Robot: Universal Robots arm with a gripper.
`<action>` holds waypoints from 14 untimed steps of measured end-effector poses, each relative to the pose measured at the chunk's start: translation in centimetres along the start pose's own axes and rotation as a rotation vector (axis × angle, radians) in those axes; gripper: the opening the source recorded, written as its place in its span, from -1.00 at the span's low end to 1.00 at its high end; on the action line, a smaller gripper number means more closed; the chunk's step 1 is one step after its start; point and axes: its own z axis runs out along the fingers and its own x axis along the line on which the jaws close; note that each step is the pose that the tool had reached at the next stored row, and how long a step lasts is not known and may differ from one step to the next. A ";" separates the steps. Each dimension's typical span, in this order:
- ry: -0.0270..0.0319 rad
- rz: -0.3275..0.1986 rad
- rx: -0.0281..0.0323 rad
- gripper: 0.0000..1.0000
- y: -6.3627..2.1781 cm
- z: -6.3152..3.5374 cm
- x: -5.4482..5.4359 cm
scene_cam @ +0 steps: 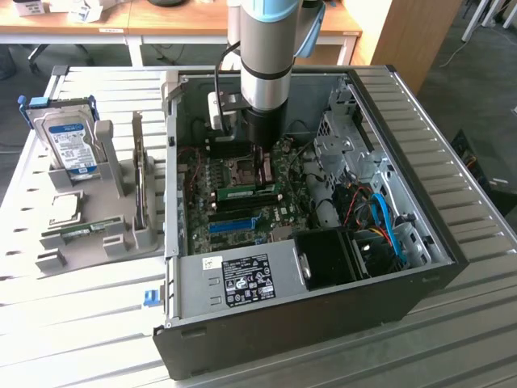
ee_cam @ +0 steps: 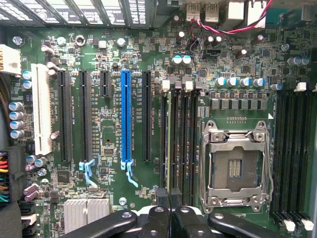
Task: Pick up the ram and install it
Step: 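Insert the ram into the slot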
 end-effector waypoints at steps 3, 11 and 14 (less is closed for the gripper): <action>-0.0001 0.000 0.0000 -0.76 0.00 0.04 0.0; -0.0002 0.000 0.0001 -0.76 0.06 0.39 0.0; 0.0000 0.000 0.0000 -0.76 0.10 0.52 0.0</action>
